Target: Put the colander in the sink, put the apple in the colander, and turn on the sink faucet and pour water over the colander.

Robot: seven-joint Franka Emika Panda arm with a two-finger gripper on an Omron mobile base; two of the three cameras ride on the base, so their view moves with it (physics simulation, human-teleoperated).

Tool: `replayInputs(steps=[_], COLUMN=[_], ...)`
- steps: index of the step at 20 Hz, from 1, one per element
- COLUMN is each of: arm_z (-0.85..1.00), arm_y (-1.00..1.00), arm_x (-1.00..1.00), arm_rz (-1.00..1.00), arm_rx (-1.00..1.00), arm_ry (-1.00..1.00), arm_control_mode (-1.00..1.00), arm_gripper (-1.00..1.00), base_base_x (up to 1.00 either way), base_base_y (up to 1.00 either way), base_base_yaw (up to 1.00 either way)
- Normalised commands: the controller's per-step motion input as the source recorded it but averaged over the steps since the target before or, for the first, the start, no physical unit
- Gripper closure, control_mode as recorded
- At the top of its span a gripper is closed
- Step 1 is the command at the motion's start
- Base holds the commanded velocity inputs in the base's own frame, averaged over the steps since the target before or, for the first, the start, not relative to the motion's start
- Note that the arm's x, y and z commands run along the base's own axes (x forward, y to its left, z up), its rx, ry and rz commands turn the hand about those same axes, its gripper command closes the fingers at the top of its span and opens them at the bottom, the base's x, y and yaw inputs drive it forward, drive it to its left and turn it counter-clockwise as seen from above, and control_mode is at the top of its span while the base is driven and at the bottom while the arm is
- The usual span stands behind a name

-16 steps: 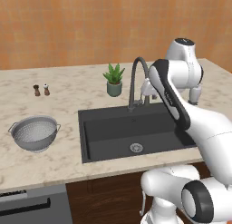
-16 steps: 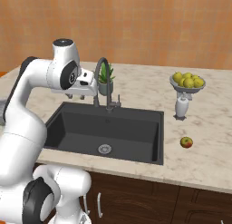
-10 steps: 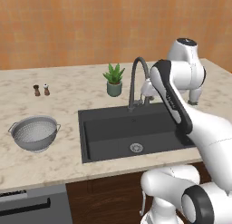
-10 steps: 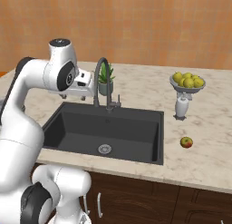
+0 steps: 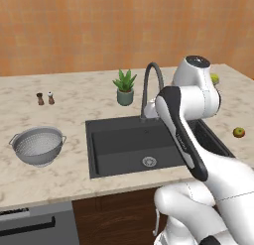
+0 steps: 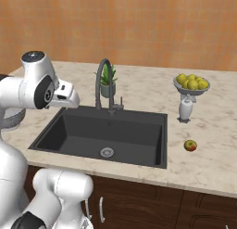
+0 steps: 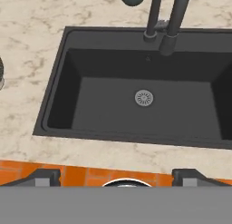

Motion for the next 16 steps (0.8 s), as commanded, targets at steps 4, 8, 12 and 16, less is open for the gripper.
replayInputs(steps=[4, 8, 12, 16], arm_z=[-0.1, -0.05, -0.07, -0.14], arm_y=[0.68, 0.72, 0.74, 0.62], arm_x=[0.01, 0.12, 0.25, 0.2], arm_rz=[-0.2, -0.25, -0.19, -0.13], arm_rx=[0.0, 0.03, 0.06, 0.16], arm_ry=[0.04, 0.03, 0.03, 0.04], arm_control_mode=[-1.0, -1.0, -1.0, -1.0], arm_gripper=[-1.0, -1.0, -1.0, -1.0], base_base_x=[0.0, 0.0, 0.0, 0.0], base_base_y=[0.0, 0.0, 0.0, 0.0], base_base_yaw=[0.0, 0.0, 0.0, 0.0])
